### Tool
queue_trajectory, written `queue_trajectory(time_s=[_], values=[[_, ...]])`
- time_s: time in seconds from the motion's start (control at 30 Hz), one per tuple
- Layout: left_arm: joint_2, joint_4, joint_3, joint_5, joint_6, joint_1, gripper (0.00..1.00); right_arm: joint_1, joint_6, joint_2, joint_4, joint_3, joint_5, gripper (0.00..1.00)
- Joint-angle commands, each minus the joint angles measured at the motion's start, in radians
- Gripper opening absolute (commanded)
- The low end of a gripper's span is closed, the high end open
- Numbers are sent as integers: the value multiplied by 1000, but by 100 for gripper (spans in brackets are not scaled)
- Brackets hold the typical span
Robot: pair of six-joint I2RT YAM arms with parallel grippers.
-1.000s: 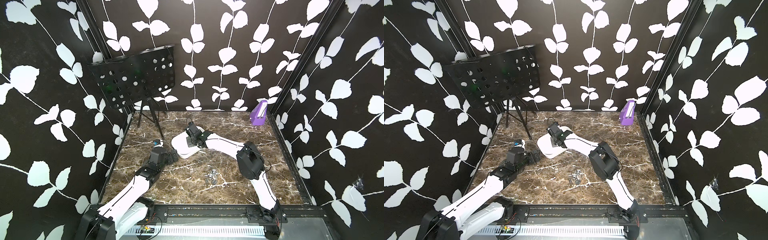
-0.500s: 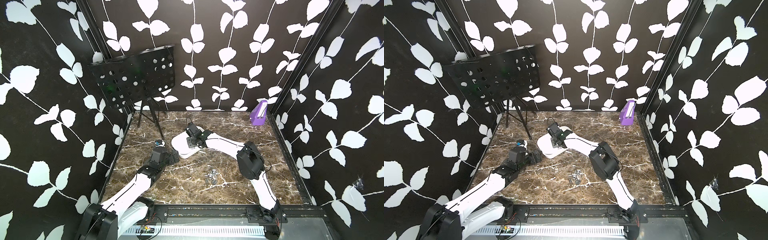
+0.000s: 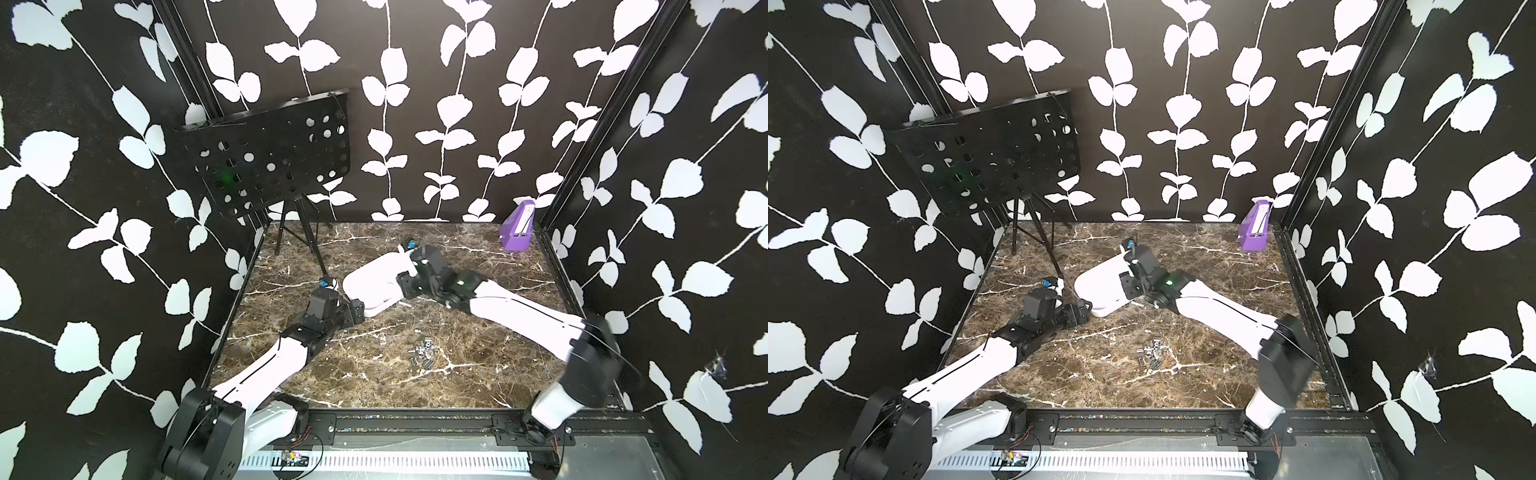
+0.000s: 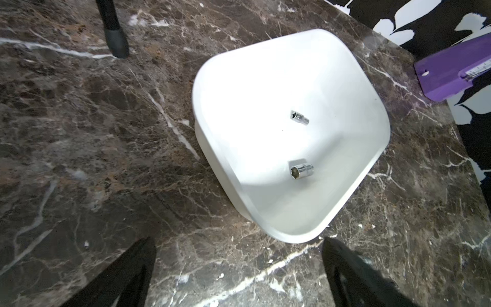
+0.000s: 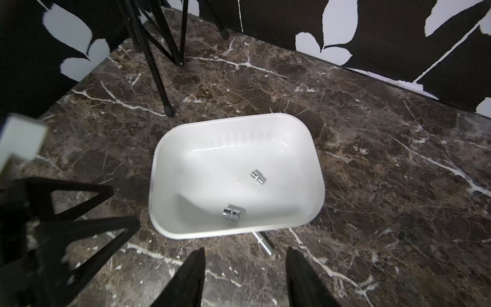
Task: Put the socket on the desktop into the storage box
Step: Pick up the socket head from the center of the board.
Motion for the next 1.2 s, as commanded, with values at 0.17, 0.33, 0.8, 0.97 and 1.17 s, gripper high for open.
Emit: queue_trajectory(time_s=[0.17, 0.33, 0.8, 0.97, 1.17], values=[[12, 16, 38, 37, 9, -4, 99, -19, -86, -195, 240, -397, 54, 54], [38, 6, 48, 28, 17, -3, 99, -19, -125, -91, 392, -476, 79, 65], [59, 21, 50, 76, 2, -3, 99, -71, -168, 192, 302, -295, -65, 63], [65, 20, 54, 89, 1, -4, 99, -108, -164, 245, 309, -271, -121, 60], [56, 20, 50, 71, 4, -3, 99, -126, -166, 278, 327, -253, -189, 57]])
